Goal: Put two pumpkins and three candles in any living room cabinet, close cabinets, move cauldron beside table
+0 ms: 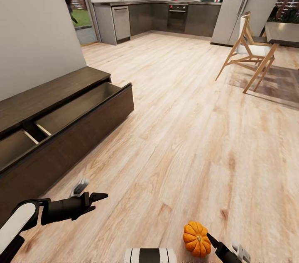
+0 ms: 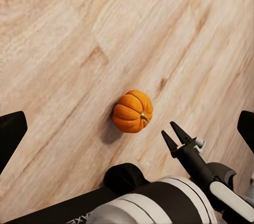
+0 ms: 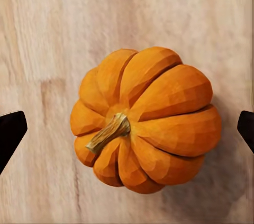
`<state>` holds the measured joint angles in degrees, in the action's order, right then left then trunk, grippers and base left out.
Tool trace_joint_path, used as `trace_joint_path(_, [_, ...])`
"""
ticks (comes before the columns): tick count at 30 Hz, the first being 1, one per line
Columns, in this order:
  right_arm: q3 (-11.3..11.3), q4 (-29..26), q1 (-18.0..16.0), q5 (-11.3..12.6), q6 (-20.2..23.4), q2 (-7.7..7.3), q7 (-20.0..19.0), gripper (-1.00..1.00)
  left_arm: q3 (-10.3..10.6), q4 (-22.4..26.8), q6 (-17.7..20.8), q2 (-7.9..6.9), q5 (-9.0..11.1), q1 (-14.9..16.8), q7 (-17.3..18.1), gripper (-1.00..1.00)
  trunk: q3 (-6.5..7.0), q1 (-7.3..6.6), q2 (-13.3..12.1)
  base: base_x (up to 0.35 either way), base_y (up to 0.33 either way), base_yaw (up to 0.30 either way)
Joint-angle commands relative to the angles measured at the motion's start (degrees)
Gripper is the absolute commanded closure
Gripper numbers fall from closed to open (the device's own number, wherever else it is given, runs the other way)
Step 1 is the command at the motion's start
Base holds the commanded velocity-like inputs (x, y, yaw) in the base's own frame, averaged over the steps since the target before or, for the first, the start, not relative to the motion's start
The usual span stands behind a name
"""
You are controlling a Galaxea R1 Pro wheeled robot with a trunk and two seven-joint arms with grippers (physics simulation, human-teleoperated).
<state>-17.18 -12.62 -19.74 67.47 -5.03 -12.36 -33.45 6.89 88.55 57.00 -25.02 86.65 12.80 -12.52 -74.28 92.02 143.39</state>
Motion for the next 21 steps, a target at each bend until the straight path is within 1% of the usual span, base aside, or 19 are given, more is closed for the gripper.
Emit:
trace_joint_path(1, [-0.48, 0.05, -0.04, 0.38, -0.33, -0.03, -0.13, -1.0, 0.06, 0.04, 0.04, -0.03, 0.63, 0.03, -0.57, -1.0, -0.27, 0.01, 0.03, 0.0, 0.0, 0.0])
trace_joint_path(9, [-0.53, 0.0, -0.04, 0.38, -0.34, -0.03, -0.16, -1.0, 0.06, 0.04, 0.04, -0.05, 0.61, 0.03, -0.57, -1.0, -2.04, 0.22, 0.14, 0.0, 0.0, 0.0])
trace_joint_path(19, [-0.57, -0.1, -0.04, 0.44, -0.17, -0.37, -1.34, -1.0, 0.06, 0.04, 0.04, -0.03, 0.62, 0.04, -0.53, -1.0, -2.04, 0.22, 0.14, 0.0, 0.0, 0.0])
trace_joint_path(21, [-0.54, -0.11, -0.04, 0.44, 0.91, -0.43, -1.75, -1.0, 0.06, 0.04, 0.04, -0.06, 0.58, 0.04, -0.56, -1.0, -2.04, 0.22, 0.14, 0.0, 0.0, 0.0])
